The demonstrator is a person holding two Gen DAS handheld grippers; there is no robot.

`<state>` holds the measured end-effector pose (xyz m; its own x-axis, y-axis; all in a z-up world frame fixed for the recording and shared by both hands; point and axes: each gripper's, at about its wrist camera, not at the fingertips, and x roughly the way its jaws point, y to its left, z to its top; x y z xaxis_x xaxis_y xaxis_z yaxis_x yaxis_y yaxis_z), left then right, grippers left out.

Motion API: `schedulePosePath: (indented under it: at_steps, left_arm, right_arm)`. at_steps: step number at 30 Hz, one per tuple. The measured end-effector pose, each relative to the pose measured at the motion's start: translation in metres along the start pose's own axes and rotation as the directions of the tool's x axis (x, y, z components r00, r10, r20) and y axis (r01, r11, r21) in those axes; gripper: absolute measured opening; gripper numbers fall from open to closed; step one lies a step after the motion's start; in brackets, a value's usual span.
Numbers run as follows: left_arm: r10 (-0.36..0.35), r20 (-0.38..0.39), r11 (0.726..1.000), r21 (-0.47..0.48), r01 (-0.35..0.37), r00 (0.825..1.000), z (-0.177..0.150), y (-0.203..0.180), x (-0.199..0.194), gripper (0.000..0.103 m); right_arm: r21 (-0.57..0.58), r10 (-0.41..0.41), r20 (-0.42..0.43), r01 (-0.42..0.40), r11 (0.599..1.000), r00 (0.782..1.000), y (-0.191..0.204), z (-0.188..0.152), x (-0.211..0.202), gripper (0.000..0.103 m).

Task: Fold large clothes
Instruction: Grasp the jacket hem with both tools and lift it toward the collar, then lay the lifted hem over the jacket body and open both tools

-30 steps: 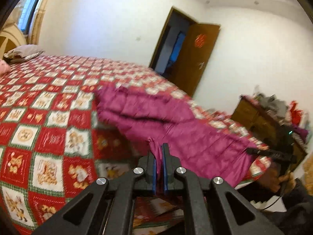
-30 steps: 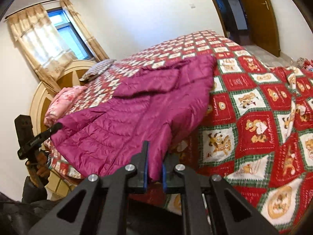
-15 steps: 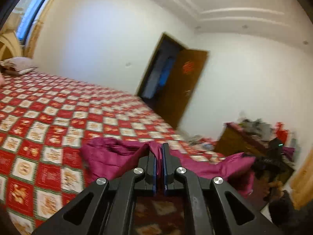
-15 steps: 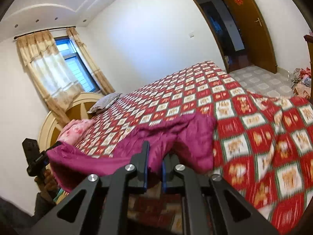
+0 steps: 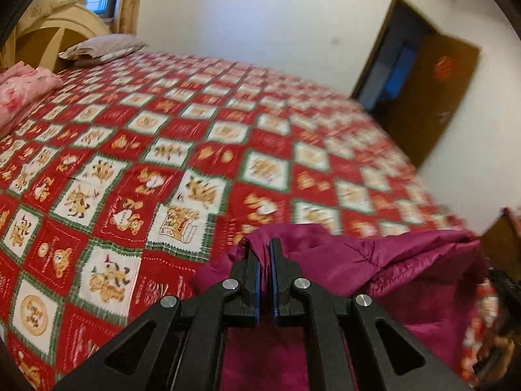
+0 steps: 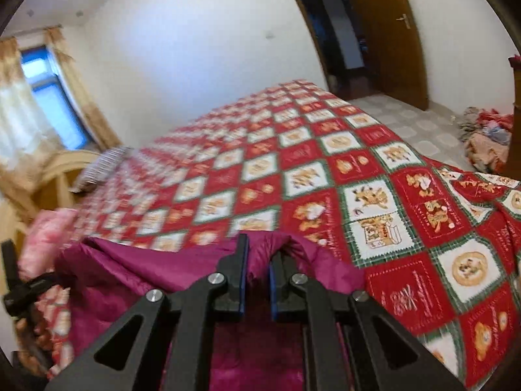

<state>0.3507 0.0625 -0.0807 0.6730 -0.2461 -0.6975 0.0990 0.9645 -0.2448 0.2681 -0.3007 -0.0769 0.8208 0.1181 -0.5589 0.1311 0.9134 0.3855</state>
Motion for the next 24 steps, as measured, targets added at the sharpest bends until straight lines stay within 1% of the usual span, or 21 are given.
schedulePosePath:
  at_steps: [1,2,3,4,5,6,8,9,11,14,16,18,19,20,21,22,23,24]
  left_arm:
    - [0.035,-0.011,0.999,0.006,-0.035,0.999,-0.001,-0.002,0.014,0.005]
    - [0.070,-0.023,0.997,0.014,-0.070,0.997,-0.004,-0.003,0.026,0.005]
    - [0.088,-0.029,0.996,0.016,-0.087,0.996,-0.005,-0.006,0.034,0.005]
    - [0.110,-0.036,0.994,0.027,-0.109,0.993,-0.010,-0.006,0.046,0.005]
    - [0.122,-0.037,0.992,0.034,-0.121,0.992,-0.013,-0.006,0.052,0.006]
    - [0.131,-0.037,0.991,0.040,-0.130,0.991,-0.019,-0.005,0.060,0.006]
    - [0.110,-0.031,0.994,0.026,-0.109,0.993,-0.028,-0.003,0.071,0.006]
    - [0.089,-0.018,0.996,0.002,-0.089,0.996,-0.035,0.002,0.074,0.006]
    - [0.068,-0.010,0.997,-0.034,-0.068,0.998,-0.038,0.005,0.075,0.006]
    - [0.058,-0.036,0.998,-0.032,-0.060,0.998,-0.036,0.004,0.081,0.006]
    - [0.023,-0.045,0.998,-0.051,-0.026,0.999,-0.034,0.008,0.078,0.007]
    - [-0.068,-0.049,0.992,-0.112,0.062,0.996,-0.027,0.022,0.071,0.007]
    - [-0.129,-0.029,0.979,-0.162,0.122,0.991,-0.020,0.036,0.058,0.007]
    - [-0.169,-0.005,0.967,-0.193,0.165,0.986,-0.016,0.046,0.049,0.007]
    - [-0.230,0.035,0.945,-0.231,0.232,0.973,-0.009,0.060,0.035,0.008]
    - [-0.266,0.057,0.928,-0.254,0.272,0.962,-0.004,0.069,0.026,0.012]
    - [-0.262,0.074,0.921,-0.280,0.272,0.962,0.002,0.078,0.015,0.030]
    - [-0.224,0.082,0.925,-0.297,0.238,0.971,0.007,0.085,0.005,0.045]
  right_arm:
    - [0.007,-0.035,-0.004,0.035,0.999,0.999,-0.001,-0.004,0.015,0.020]
    - [0.011,-0.067,-0.009,0.067,0.998,0.998,-0.003,-0.006,0.023,0.027]
    - [0.011,-0.092,-0.012,0.092,0.996,0.996,-0.004,-0.010,0.033,0.036]
    - [0.008,-0.118,-0.008,0.119,0.993,0.993,-0.007,-0.016,0.042,0.042]
    - [0.009,-0.137,-0.003,0.137,0.991,0.991,-0.010,-0.019,0.049,0.058]
    - [0.014,-0.154,0.002,0.154,0.988,0.988,-0.015,-0.024,0.055,0.080]
    - [0.049,-0.171,0.005,0.171,0.984,0.985,-0.024,-0.032,0.062,0.098]
    - [0.084,-0.146,0.000,0.146,0.986,0.989,-0.032,-0.035,0.064,0.098]
    - [0.120,-0.131,-0.006,0.131,0.984,0.991,-0.038,-0.035,0.064,0.098]
    - [0.109,-0.140,-0.018,0.141,0.984,0.990,-0.038,-0.034,0.065,0.099]
    - [0.102,-0.151,-0.024,0.153,0.983,0.988,-0.037,-0.034,0.066,0.099]
    - [0.101,-0.161,-0.021,0.162,0.982,0.987,-0.037,-0.034,0.062,0.098]
    - [0.103,-0.162,-0.014,0.162,0.981,0.987,-0.037,-0.034,0.057,0.099]
    - [0.104,-0.156,-0.003,0.156,0.982,0.988,-0.037,-0.034,0.056,0.098]
    - [0.106,-0.149,0.011,0.147,0.983,0.989,-0.037,-0.033,0.052,0.098]
    - [0.108,-0.141,0.033,0.137,0.985,0.989,-0.037,-0.031,0.042,0.098]
    - [0.110,-0.134,0.055,0.127,0.986,0.990,-0.036,-0.027,0.039,0.098]
    - [0.116,-0.127,0.081,0.117,0.986,0.989,-0.037,-0.025,0.028,0.098]
